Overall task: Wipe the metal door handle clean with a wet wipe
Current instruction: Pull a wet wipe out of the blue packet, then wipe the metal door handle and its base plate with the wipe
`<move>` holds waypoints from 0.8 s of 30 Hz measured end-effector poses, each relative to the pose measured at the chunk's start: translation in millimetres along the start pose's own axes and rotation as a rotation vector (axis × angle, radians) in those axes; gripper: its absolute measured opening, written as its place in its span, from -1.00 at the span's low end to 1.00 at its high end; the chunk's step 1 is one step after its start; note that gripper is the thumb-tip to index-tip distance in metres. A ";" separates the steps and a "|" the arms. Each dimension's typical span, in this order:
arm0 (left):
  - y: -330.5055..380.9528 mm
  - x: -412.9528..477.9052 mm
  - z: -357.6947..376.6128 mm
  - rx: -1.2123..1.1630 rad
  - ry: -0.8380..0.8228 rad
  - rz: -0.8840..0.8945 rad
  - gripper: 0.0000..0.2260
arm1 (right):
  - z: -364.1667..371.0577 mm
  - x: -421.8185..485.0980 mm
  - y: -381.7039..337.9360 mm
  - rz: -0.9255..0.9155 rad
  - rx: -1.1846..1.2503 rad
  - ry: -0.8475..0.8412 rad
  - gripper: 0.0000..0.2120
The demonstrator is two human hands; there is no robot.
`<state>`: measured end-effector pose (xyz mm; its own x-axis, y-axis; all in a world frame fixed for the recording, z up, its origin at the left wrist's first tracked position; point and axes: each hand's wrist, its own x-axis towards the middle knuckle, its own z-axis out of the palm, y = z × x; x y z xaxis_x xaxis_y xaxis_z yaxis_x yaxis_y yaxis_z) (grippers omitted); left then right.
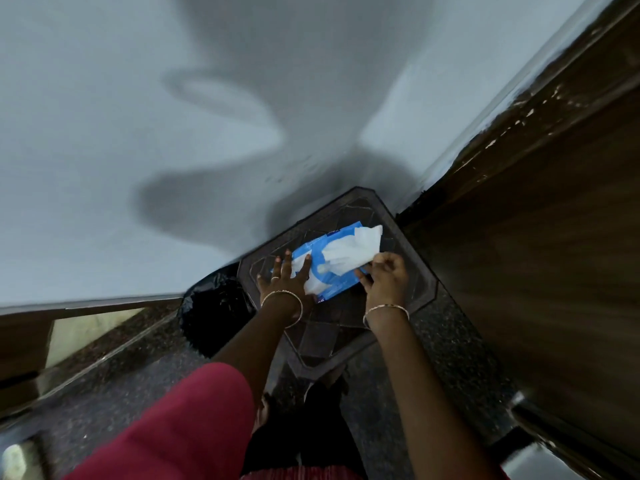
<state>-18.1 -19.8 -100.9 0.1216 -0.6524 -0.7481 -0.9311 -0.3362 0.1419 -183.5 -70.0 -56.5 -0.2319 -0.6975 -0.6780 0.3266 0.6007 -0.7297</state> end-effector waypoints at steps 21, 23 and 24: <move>110.4 -232.5 -183.9 -1.275 0.051 0.463 -0.96 | -37.3 -213.1 -157.0 -0.221 0.193 -0.015 -0.59; 115.1 -253.1 -195.1 -1.296 0.011 0.504 -0.87 | -38.5 -237.5 -165.8 -0.360 0.125 -0.033 -0.46; 117.7 -261.9 -201.0 -1.279 -0.004 0.522 -0.87 | -38.9 -248.4 -171.1 -0.412 0.098 -0.042 -0.46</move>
<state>-90.4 -25.0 242.0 -0.1439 -0.8932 -0.4260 0.0927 -0.4408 0.8928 -217.4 15.6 233.3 -0.3246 -0.8881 -0.3254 0.3004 0.2295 -0.9258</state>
